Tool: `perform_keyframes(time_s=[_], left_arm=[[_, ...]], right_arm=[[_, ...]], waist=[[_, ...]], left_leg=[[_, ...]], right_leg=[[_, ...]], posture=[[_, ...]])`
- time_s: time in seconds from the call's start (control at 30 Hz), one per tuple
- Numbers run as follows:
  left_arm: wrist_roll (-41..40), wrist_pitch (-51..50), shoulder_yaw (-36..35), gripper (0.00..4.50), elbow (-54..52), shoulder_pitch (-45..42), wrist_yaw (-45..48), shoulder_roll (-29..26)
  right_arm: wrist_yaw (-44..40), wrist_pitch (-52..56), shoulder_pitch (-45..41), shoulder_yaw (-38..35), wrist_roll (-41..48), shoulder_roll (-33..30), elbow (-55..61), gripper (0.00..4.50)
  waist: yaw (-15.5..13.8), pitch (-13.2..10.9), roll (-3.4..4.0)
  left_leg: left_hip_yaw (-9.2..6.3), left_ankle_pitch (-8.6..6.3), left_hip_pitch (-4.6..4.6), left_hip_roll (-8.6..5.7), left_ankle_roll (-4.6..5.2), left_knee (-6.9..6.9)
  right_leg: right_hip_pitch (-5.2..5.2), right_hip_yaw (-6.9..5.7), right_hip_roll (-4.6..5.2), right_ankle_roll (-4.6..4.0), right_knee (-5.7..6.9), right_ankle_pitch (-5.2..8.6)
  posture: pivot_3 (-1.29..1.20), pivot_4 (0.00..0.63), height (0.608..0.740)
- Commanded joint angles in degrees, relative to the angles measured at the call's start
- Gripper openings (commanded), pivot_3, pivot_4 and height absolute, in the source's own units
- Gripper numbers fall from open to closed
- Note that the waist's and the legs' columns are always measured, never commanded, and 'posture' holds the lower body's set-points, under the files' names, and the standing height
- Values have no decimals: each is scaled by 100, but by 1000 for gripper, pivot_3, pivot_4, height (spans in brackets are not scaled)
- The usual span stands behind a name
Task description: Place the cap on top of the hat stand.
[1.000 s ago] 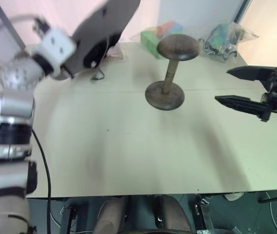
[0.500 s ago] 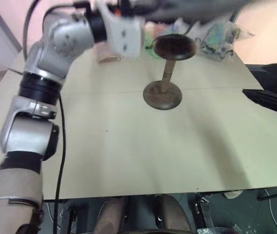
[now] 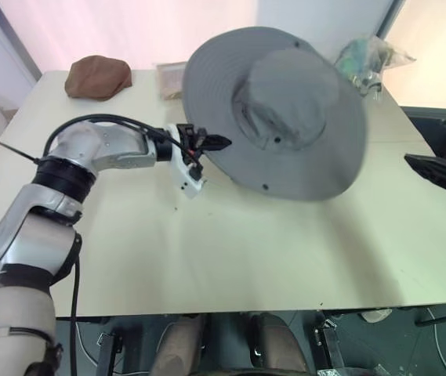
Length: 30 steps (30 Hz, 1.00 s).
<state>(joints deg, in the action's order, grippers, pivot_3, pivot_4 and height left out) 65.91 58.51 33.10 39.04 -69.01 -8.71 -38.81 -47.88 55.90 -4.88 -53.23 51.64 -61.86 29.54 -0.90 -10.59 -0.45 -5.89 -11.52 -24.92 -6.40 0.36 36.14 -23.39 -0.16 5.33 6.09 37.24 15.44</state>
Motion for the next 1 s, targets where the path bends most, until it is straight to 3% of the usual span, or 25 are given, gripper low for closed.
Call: perform_keyframes(time_s=[0.03, 0.4, 0.5, 1.0], left_arm=[[-64, -49, 18, 53, 285, -281, -285, 70], [-1933, -208, -428, 53, 932, 434, 992, 344], [-2949, -548, -735, 53, 963, 694, 1813, 555], [-5303, -1333, -1280, 53, -328, 1344, 4269, 867]], right_arm=[[111, -97, -85, -58, 78, -66, 68, 4500], [15, -106, 38, -135, 117, -165, 128, 4500], [-42, -147, 1, -85, 64, -250, 12, 4500], [-183, -354, 13, 38, -32, -286, -142, 4500]], waist=[[-1, 0, 0], [15, 2, 2], [14, 2, 3], [17, 4, 7]], left_leg=[[0, 0, 0, -1, 0, 0], [1, 0, 0, 0, 2, 2], [1, 0, 0, -1, 2, 4], [0, 0, 0, -1, 1, 8]], right_leg=[[0, -1, 1, 1, 0, 0], [-2, -2, 0, 2, 4, 0], [-2, -1, 1, 2, 4, 0], [0, 0, 2, 0, 6, -1]], posture=[[0, 150, 735], [0, 150, 735], [0, 150, 735], [0, 150, 735]])
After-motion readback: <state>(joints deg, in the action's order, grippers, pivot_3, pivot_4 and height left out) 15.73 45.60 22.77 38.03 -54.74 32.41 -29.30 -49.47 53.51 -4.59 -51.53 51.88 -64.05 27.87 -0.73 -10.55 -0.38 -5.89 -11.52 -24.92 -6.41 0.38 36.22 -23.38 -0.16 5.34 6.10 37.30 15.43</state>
